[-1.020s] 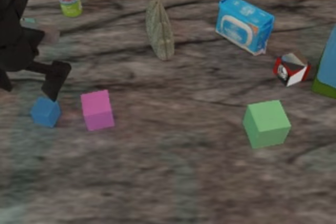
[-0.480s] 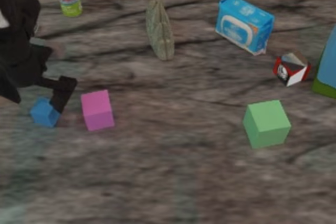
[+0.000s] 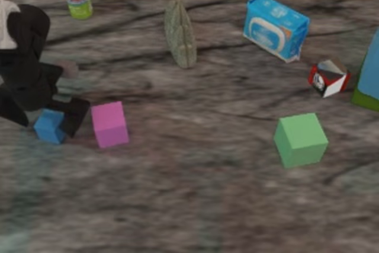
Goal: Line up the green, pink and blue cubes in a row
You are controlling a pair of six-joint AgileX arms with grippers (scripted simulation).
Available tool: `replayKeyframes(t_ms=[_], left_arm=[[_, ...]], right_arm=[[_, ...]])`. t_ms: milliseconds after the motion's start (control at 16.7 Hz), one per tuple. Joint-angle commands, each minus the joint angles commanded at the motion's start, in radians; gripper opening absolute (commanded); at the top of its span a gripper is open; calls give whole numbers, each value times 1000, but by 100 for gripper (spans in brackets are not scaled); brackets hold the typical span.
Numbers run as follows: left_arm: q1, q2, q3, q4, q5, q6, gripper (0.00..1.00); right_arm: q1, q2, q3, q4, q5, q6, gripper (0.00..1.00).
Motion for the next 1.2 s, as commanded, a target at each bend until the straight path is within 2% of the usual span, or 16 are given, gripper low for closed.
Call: replayKeyframes(t_ms=[780,1200], left_arm=[[0,0,0,0,0,0,2],[0,0,0,0,0,0,0]], right_arm=[[0,0,0,0,0,0,100],[0,0,0,0,0,0,100]])
